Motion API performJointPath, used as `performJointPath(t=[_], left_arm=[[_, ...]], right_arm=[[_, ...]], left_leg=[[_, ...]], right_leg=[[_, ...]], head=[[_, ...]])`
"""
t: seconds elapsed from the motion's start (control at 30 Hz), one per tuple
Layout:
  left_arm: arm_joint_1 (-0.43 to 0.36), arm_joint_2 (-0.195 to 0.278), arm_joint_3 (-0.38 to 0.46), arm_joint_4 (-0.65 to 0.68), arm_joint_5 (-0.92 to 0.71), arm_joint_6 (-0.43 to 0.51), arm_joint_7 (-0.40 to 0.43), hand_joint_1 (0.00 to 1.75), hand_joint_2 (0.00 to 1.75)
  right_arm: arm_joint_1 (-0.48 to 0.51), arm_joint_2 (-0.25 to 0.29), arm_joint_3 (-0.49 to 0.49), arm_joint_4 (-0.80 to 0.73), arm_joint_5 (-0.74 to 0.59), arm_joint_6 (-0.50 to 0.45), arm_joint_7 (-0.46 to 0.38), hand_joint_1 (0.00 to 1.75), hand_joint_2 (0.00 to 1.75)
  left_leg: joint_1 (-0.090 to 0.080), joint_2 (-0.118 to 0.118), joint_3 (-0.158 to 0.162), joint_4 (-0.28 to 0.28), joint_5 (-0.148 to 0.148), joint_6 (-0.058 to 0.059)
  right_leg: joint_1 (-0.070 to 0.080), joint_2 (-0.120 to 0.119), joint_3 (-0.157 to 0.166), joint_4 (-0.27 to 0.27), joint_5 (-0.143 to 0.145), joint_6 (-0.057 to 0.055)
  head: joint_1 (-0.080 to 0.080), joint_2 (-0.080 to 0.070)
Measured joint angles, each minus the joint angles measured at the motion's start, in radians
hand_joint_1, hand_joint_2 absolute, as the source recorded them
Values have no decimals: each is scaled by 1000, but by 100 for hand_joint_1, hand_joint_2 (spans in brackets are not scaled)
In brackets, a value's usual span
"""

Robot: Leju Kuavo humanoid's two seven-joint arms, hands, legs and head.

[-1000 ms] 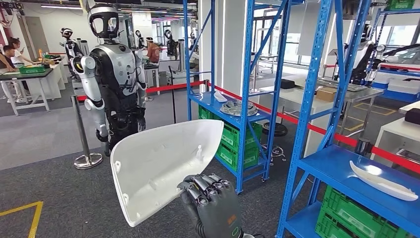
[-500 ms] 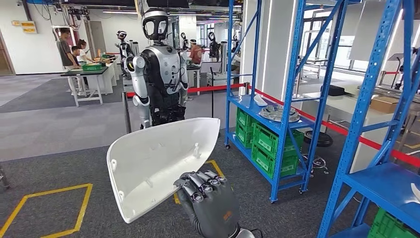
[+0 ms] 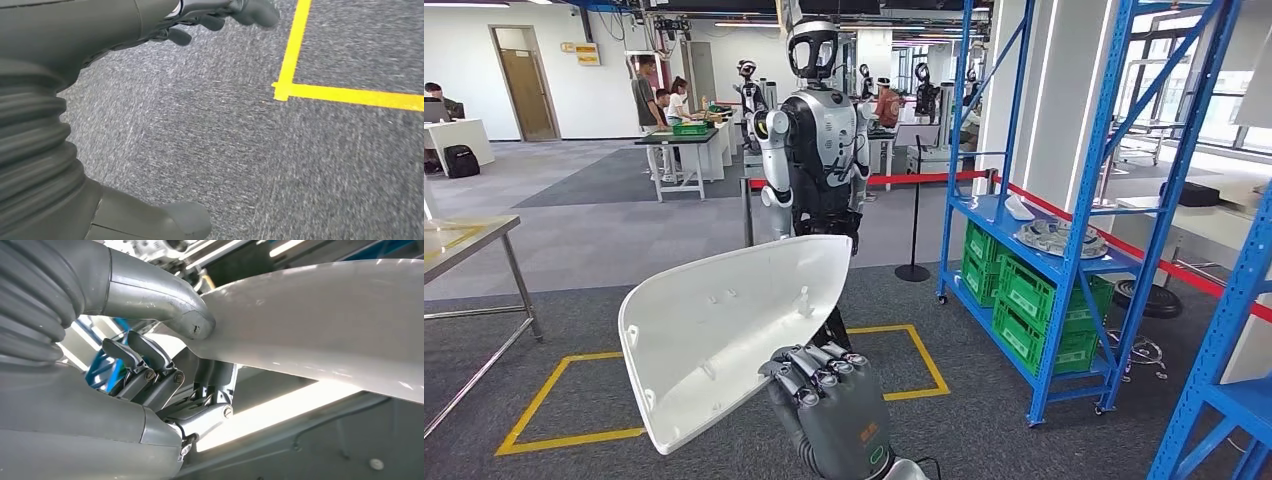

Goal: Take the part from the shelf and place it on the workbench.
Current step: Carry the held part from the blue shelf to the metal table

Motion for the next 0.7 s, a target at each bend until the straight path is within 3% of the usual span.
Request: performJointPath(t=[0.03, 0.1, 0.17, 0.23, 0.27, 0.3, 0.33, 0.4, 0.47, 0.53, 0.57, 0.63, 0.7], left_arm=[[0, 0, 0, 0, 0, 0, 0, 0, 175], [1, 0, 0, 0, 0, -1, -2, 0, 175], [-2, -1, 0, 0, 0, -1, -4, 0, 175], [-5, 0, 0, 0, 0, -2, -6, 0, 175], [-4, 0, 0, 0, -1, -2, -6, 0, 175], [-3, 0, 0, 0, -1, -2, -5, 0, 175], [-3, -1, 0, 0, -1, -2, -3, 0, 175], [-3, -2, 0, 0, -2, -2, 0, 0, 175], [-2, -3, 0, 0, -4, -2, 1, 0, 175], [2, -2, 0, 1, -4, -2, 2, 0, 175], [4, -2, 0, 1, -4, -2, 2, 0, 175], [5, -2, 0, 1, -5, -2, 2, 0, 175], [2, -3, 0, 2, -5, -2, 2, 0, 175]], right_arm=[[-1, 0, 1, 0, 0, 0, 0, 169, 175], [-6, 1, 3, 0, 1, 0, 0, 169, 175], [-9, -2, 4, 0, 1, 0, 0, 169, 175], [-5, -7, 5, 2, 1, 0, 0, 169, 175], [-3, -10, 5, 2, 1, 0, 0, 169, 175], [-1, -13, 5, 3, 0, 0, 0, 169, 175], [-1, -15, 5, 3, 0, 0, 1, 169, 175], [0, -20, 5, 3, -2, -2, 2, 169, 175], [0, -25, 5, 3, -4, -4, 3, 169, 175], [0, -27, 6, 3, -5, -6, 4, 169, 175], [0, -27, 6, 2, -5, -6, 5, 169, 175], [0, -27, 6, 2, -5, -9, 5, 169, 175], [4, -28, 7, 2, -5, -11, 5, 169, 175]], left_leg=[[1, -13, -1, -1, 2, 7], [7, -36, 1, -6, 7, 20], [11, -58, 0, -9, 11, 27], [11, -85, -4, -6, 12, 30], [11, -100, -6, -4, 12, 30], [10, -114, -7, -2, 12, 30], [11, -129, -7, 0, 13, 29], [11, -156, -10, 5, 13, 23], [13, -178, -15, 4, 16, 9], [14, -195, -22, -1, 22, -6], [13, -186, -26, 2, 21, -10], [10, -132, -55, 54, -11, -15], [9, -80, -115, 183, -77, -19]], right_leg=[[-1, -9, 1, 0, -2, 5], [-6, 24, -8, 31, -26, 17], [-11, 92, -57, 139, -83, 25], [-11, 121, -123, 266, -130, 28], [-11, 125, -139, 290, -128, 27], [-10, 128, -135, 273, -106, 25], [-11, 135, -111, 217, -70, 21], [-11, 170, -46, 76, -12, 15], [-9, 191, -18, 12, 1, 10], [-7, 173, -16, 8, 3, 2], [-8, 162, -14, 4, 7, -6], [-12, 138, -9, -4, 13, -21], [-9, 112, -10, -6, 13, -28]], head=[[1, 0], [3, 0], [7, 0], [11, 0], [13, 0], [14, 0], [16, 0], [17, 0], [18, 0], [18, 0], [18, 0], [14, 0], [10, 0]])
